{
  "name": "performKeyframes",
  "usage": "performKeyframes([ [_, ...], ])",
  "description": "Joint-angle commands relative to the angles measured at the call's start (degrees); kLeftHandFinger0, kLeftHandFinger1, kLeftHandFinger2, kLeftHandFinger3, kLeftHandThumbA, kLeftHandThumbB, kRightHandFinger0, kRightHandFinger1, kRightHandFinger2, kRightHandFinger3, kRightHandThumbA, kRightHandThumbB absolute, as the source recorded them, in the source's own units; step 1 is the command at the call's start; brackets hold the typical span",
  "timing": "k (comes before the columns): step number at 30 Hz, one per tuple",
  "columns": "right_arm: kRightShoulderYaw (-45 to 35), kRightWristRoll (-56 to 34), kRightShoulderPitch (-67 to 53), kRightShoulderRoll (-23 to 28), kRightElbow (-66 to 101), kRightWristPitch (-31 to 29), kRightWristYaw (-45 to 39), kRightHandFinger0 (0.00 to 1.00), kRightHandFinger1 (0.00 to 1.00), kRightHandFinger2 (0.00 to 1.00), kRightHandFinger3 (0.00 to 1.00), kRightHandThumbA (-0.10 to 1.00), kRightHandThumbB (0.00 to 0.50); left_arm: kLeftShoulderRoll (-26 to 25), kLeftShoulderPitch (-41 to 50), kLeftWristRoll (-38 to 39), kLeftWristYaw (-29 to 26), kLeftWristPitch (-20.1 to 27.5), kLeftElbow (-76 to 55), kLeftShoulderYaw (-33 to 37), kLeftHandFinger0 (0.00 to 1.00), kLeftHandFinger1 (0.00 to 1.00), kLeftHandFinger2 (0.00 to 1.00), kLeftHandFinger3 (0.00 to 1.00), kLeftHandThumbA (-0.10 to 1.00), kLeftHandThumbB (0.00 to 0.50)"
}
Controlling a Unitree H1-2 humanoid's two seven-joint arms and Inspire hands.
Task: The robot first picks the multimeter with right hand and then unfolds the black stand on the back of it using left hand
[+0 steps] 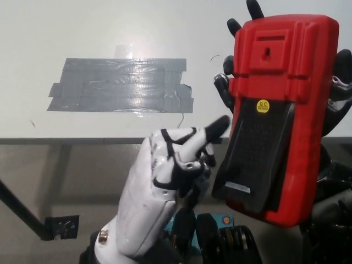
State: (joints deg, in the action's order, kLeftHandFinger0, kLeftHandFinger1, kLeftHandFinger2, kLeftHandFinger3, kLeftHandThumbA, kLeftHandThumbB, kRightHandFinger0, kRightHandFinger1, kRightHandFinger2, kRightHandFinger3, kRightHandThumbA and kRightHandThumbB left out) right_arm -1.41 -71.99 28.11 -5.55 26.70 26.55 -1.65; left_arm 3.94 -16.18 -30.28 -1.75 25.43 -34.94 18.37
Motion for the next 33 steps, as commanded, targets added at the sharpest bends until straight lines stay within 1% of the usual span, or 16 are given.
performKeyframes([
  [1, -0.84, -2.09, 3.32, -1.45, 1.77, -2.55, 1.53, 0.0, 0.07, 0.54, 0.51, -0.1, 0.141, -0.03, -2.09, -2.77, -9.52, 1.5, -2.94, -1.07, 0.7, 0.58, 0.76, 1.0, 1.0, 0.349],
  [3, -1.01, -2.08, 3.52, -1.45, 1.5, -2.47, 1.87, 0.0, 0.05, 0.51, 0.48, -0.1, 0.157, -2.62, -4.76, -8.66, -17.56, 1.5, -2.86, -1.04, 0.79, 0.75, 0.9, 1.0, 1.0, 0.316],
  [5, -1.08, -1.83, 3.45, -1.15, 1.46, -2.28, 2.22, 0.0, 0.05, 0.51, 0.48, -0.1, 0.161, -1.61, -6.92, -17.01, -27.37, 1.5, -0.83, -0.23, 1.0, 1.0, 1.0, 1.0, 1.0, 0.32],
  [7, -1.12, -1.68, 3.33, -1.28, 1.57, -2.35, 2.93, 0.0, 0.06, 0.52, 0.48, -0.1, 0.168, -3.39, -8.58, -16.25, -29.16, 1.5, 0.07, 1.53, 1.0, 1.0, 1.0, 1.0, 1.0, 0.365],
  [9, -1.15, -3.29, 3.35, -1.74, 1.31, -2.52, 2.66, 0.0, 0.14, 0.64, 0.55, -0.1, 0.144, -1.75, -8.0, -20.72, -30.52, 1.5, 0.54, -0.52, 1.0, 1.0, 1.0, 1.0, 1.0, 0.444],
  [13, -1.13, -3.54, 3.85, -1.45, 0.45, -2.47, 1.31, 0.0, 0.19, 0.68, 0.6, -0.1, 0.141, -0.35, -8.03, -24.43, -33.12, 1.5, 1.9, -0.07, 1.0, 1.0, 1.0, 1.0, 1.0, 0.445],
  [19, -1.06, -3.62, 3.89, -2.01, 0.95, -2.62, 2.41, 0.0, 0.22, 0.69, 0.59, -0.1, 0.152, -1.58, -6.35, -23.69, -26.5, 1.5, 2.04, 2.62, 1.0, 1.0, 1.0, 1.0, 1.0, 0.5],
  [20, -0.95, -3.46, 3.99, -2.08, 0.84, -2.76, 1.6, 0.0, 0.27, 0.73, 0.65, -0.1, 0.133, -1.69, -5.65, -23.14, -23.03, 1.5, 1.58, 3.64, 1.0, 1.0, 1.0, 1.0, 1.0, 0.5],
  [22, -0.56, -3.22, 4.43, -1.97, 0.08, -2.91, -1.43, 0.0, 0.36, 0.81, 0.76, -0.1, 0.083, -4.28, -2.06, -22.89, -8.32, -0.95, -4.67, 2.17, 1.0, 1.0, 1.0, 1.0, 1.0, 0.429],
  [24, -0.68, -5.0, 4.91, -1.83, -0.3, -2.35, -1.68, 0.0, 0.41, 0.85, 0.78, -0.1, 0.088, -4.13, -1.31, -23.72, -9.33, -0.08, -4.17, 1.72, 1.0, 1.0, 1.0, 1.0, 1.0, 0.409],
  [26, -0.48, -4.01, 5.28, -1.22, -1.01, -2.3, -3.25, 0.0, 0.3, 0.7, 0.73, -0.1, 0.104, -3.77, -0.73, -23.8, -9.75, 0.97, -2.96, 2.25, 1.0, 1.0, 1.0, 1.0, 1.0, 0.384],
  [27, -0.67, -4.36, 5.09, -1.96, -0.63, -2.61, -1.66, 0.0, 0.16, 0.56, 0.64, -0.1, 0.136, -3.61, -0.86, -24.51, -11.19, 1.45, -1.84, 2.67, 1.0, 1.0, 1.0, 1.0, 1.0, 0.372],
  [29, -0.44, -0.5, 4.59, -2.57, 0.27, -3.41, 0.54, 0.0, 0.0, 0.36, 0.52, -0.1, 0.168, -4.0, -0.44, -25.45, -12.45, 1.5, -0.45, 3.83, 1.0, 1.0, 1.0, 1.0, 1.0, 0.411],
  [30, -0.38, 1.06, 4.16, -3.18, 0.72, -3.92, 1.63, 0.0, 0.0, 0.31, 0.51, -0.1, 0.169, -4.76, -0.41, -26.11, -13.07, 1.5, 0.33, 4.5, 1.0, 1.0, 1.0, 1.0, 1.0, 0.425],
  [32, -0.31, -0.59, 3.63, -4.67, 1.09, -3.59, 3.84, 0.0, 0.0, 0.3, 0.61, -0.1, 0.141, -5.03, 0.66, -25.52, -14.05, 1.5, 1.85, 6.11, 1.0, 1.0, 0.96, 1.0, 1.0, 0.457],
  [33, -0.28, -1.39, 3.54, -5.18, 1.08, -3.57, 4.0, 0.0, 0.0, 0.35, 0.72, -0.1, 0.124, -5.09, 0.83, -25.49, -14.11, 1.5, 2.09, 6.39, 1.0, 1.0, 0.88, 1.0, 1.0, 0.467],
])
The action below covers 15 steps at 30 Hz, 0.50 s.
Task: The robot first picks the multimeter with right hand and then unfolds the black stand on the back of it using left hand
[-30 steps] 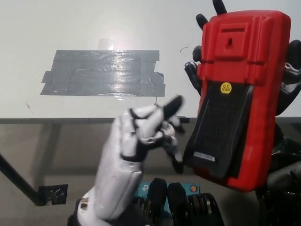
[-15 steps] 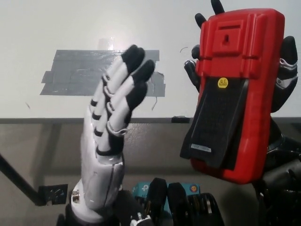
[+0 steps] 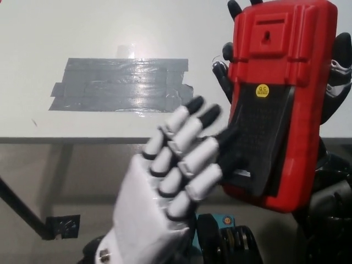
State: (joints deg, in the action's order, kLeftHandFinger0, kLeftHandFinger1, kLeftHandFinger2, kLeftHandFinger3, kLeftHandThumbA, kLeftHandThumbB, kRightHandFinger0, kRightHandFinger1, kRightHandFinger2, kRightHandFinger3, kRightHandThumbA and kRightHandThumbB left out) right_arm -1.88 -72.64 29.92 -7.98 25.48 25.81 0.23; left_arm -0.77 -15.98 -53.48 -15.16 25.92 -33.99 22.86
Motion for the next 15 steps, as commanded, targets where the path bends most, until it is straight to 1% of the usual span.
performKeyframes([
  [1, 0.32, -1.23, 1.6, -3.22, 2.23, -2.83, 1.95, 0.0, 0.0, 0.4, 0.81, -0.1, 0.109, -0.52, 0.78, -2.68, -1.01, 1.01, 1.49, 2.19, 1.0, 1.0, 0.81, 1.0, 1.0, 0.47],
  [2, 0.37, -1.26, 1.48, -3.47, 2.15, -2.85, 1.75, 0.0, 0.0, 0.41, 0.86, -0.1, 0.096, -0.73, 0.93, -3.07, -1.6, 1.01, 1.85, 2.57, 1.0, 0.98, 0.77, 1.0, 1.0, 0.467],
  [3, 0.33, -1.44, 1.54, -3.66, 1.98, -2.84, 1.55, 0.0, 0.0, 0.43, 0.87, -0.1, 0.1, -0.78, 0.99, -3.13, -2.0, 1.01, 2.02, 2.71, 1.0, 0.97, 0.76, 1.0, 1.0, 0.47],
  [4, 0.3, -1.58, 1.56, -3.87, 2.08, -2.86, 1.55, 0.0, 0.0, 0.49, 0.87, -0.1, 0.093, -0.94, 1.17, -3.03, -2.33, 1.01, 2.2, 2.84, 1.0, 0.93, 0.73, 1.0, 1.0, 0.458],
  [5, 0.23, -1.64, 1.51, -4.33, 2.05, -3.07, 1.67, 0.0, 0.0, 0.49, 0.87, -0.1, 0.101, -0.87, 1.46, -2.7, -3.14, 1.01, 2.26, 2.97, 1.0, 0.86, 0.73, 1.0, 1.0, 0.452],
  [6, 0.16, -1.83, 1.46, -4.56, 2.14, -3.12, 2.01, 0.0, 0.0, 0.49, 0.87, -0.1, 0.101, -0.66, 1.75, -2.22, -3.55, 1.01, 2.35, 3.09, 1.0, 0.83, 0.74, 1.0, 1.0, 0.45],
  [7, 0.07, -2.43, 1.43, -4.93, 2.73, -2.92, 3.78, 0.0, 0.0, 0.49, 0.86, -0.1, 0.111, -0.49, 2.0, -0.11, -4.62, 1.01, 2.78, 3.56, 1.0, 0.77, 0.71, 1.0, 1.0, 0.453],
  [8, 0.02, -3.67, 1.54, -5.26, 2.97, -2.76, 4.73, 0.0, 0.02, 0.55, 0.87, -0.1, 0.109, -1.02, 1.32, 0.14, -8.93, 1.01, 3.51, 4.64, 1.0, 0.64, 0.6, 1.0, 1.0, 0.383],
  [9, -0.01, -4.4, 1.54, -5.4, 3.37, -2.64, 5.77, 0.0, 0.07, 0.62, 0.87, -0.1, 0.1, -0.18, 1.66, 2.22, -10.39, 1.01, 3.82, 4.82, 1.0, 0.3, 0.22, 1.0, 1.0, 0.397],
  [10, 0.0, -4.74, 1.65, -5.33, 3.4, -2.55, 5.78, 0.0, 0.11, 0.65, 0.87, -0.1, 0.098, -0.15, 1.66, 2.57, -9.76, 1.01, 3.48, 4.6, 0.87, 0.11, 0.15, 1.0, 1.0, 0.361],
  [11, 0.06, -5.2, 1.81, -5.23, 3.34, -2.47, 5.62, 0.0, 0.15, 0.69, 0.87, -0.1, 0.097, -0.33, 1.55, 2.72, -8.85, 1.01, 2.96, 4.29, 0.78, 0.02, 0.13, 1.0, 1.0, 0.348],
  [12, 0.11, -6.18, 1.89, -5.13, 3.46, -2.36, 5.94, 0.0, 0.24, 0.74, 0.87, -0.1, 0.094, -0.89, 0.98, 2.79, -9.15, 1.01, 2.75, 4.44, 0.6, 0.11, 0.41, 1.0, 1.0, 0.292],
  [13, 0.12, -7.05, 2.0, -4.92, 3.67, -2.17, 6.78, 0.0, 0.32, 0.76, 0.87, -0.1, 0.101, -1.4, 0.63, 3.18, -9.43, 1.01, 2.65, 4.83, 0.51, 0.04, 0.18, 1.0, 1.0, 0.259],
  [14, 0.15, -7.84, 2.12, -4.69, 3.81, -2.04, 7.45, 0.0, 0.34, 0.76, 0.87, -0.1, 0.106, -1.86, 0.4, 3.64, -9.51, 1.01, 2.54, 5.15, 0.47, 0.01, 0.12, 1.0, 1.0, 0.25],
  [15, 0.13, -7.45, 2.25, -4.39, 4.01, -2.04, 7.62, 0.0, 0.39, 0.76, 0.86, -0.1, 0.104, -1.92, 0.5, 4.38, -8.87, 1.01, 2.19, 5.2, 0.33, 0.0, 0.0, 1.0, 1.0, 0.272],
])
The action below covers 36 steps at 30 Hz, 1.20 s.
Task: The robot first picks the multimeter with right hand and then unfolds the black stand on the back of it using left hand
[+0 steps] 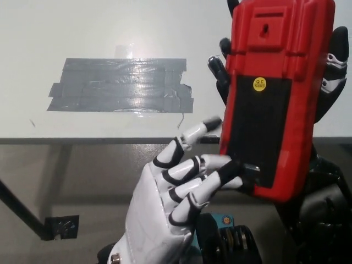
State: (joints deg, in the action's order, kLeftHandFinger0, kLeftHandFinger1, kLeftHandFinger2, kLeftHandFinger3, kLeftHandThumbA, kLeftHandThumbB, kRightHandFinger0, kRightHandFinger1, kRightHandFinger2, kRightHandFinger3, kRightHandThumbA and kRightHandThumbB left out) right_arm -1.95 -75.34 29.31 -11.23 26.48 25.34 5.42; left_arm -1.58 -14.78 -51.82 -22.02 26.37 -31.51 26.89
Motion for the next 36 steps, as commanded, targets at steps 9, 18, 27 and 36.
performKeyframes([
  [9, -1.35, -2.52, 3.86, 0.64, 1.57, -3.05, 1.81, 0.0, 0.33, 0.71, 0.84, -0.1, 0.092, -1.5, -0.63, 6.8, -0.6, 0.56, -2.31, 0.91, 0.34, 0.0, 0.0, 1.0, 0.98, 0.373],
  [18, -8.49, -1.84, 7.15, 4.72, -3.54, -5.37, 4.62, 0.0, 0.36, 0.72, 0.97, -0.1, 0.102, -4.06, 4.58, 8.05, 1.45, 0.56, -6.46, -1.51, 0.72, 0.0, 0.0, 1.0, 1.0, 0.448],
  [27, -13.32, 7.31, 16.1, 13.36, -21.59, -5.85, 3.33, 0.0, 0.37, 0.7, 0.92, -0.1, 0.106, -10.53, 11.42, 5.11, -7.95, 0.56, -2.01, -3.49, 0.71, 0.0, 0.0, 1.0, 1.0, 0.387],
  [36, -7.6, 29.93, 22.25, 20.64, -43.84, -15.57, 1.43, 0.0, 0.32, 0.74, 0.87, -0.1, 0.137, -13.73, 21.67, 3.79, -5.46, 0.56, -0.66, -10.18, 1.0, 0.82, 0.88, 1.0, 0.93, 0.242],
])
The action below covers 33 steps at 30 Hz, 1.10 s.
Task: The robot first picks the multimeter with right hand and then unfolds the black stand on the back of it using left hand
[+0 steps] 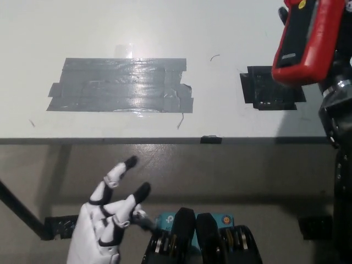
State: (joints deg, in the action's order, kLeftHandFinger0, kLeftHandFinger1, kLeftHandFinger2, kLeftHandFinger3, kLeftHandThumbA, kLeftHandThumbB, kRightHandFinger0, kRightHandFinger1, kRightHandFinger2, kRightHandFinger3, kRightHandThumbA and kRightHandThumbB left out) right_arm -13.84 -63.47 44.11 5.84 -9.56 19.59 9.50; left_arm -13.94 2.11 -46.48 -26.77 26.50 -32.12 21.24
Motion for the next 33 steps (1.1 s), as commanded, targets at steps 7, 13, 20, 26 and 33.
performKeyframes([
  [7, 14.94, 39.21, 13.17, 8.6, -21.72, -19.15, 2.77, 0.0, 0.38, 0.8, 0.73, -0.1, 0.148, -3.52, 8.03, -0.73, -2.84, 0.43, 3.83, -6.14, 1.0, 1.0, 1.0, 1.0, 1.0, 0.202],
  [13, 28.87, 56.76, 20.7, 12.42, -36.79, -23.4, 11.19, 0.0, 0.3, 0.72, 0.75, -0.1, 0.166, -2.45, 12.45, 1.4, -2.02, 0.43, 6.6, -8.11, 1.0, 1.0, 1.0, 1.0, 0.88, 0.194],
  [20, 32.41, 57.25, 24.34, 12.07, -43.2, -24.53, 11.88, 0.0, 0.34, 0.76, 0.78, -0.1, 0.152, -1.63, 13.94, -1.87, -5.1, 0.43, 8.97, -6.09, 1.0, 1.0, 1.0, 1.0, 0.88, 0.163],
  [26, 32.52, 56.47, 26.86, 12.01, -46.07, -26.49, 12.73, 0.0, 0.36, 0.77, 0.83, -0.1, 0.162, -0.71, 13.32, -1.99, -4.29, 0.43, 9.25, -6.45, 1.0, 1.0, 1.0, 1.0, 0.89, 0.167],
  [33, 31.56, 56.36, 27.95, 12.03, -47.32, -29.8, 13.56, 0.0, 0.35, 0.73, 0.77, -0.1, 0.139, -0.13, 13.54, -1.29, -2.72, 0.43, 8.75, -6.26, 1.0, 1.0, 1.0, 1.0, 0.9, 0.172],
])
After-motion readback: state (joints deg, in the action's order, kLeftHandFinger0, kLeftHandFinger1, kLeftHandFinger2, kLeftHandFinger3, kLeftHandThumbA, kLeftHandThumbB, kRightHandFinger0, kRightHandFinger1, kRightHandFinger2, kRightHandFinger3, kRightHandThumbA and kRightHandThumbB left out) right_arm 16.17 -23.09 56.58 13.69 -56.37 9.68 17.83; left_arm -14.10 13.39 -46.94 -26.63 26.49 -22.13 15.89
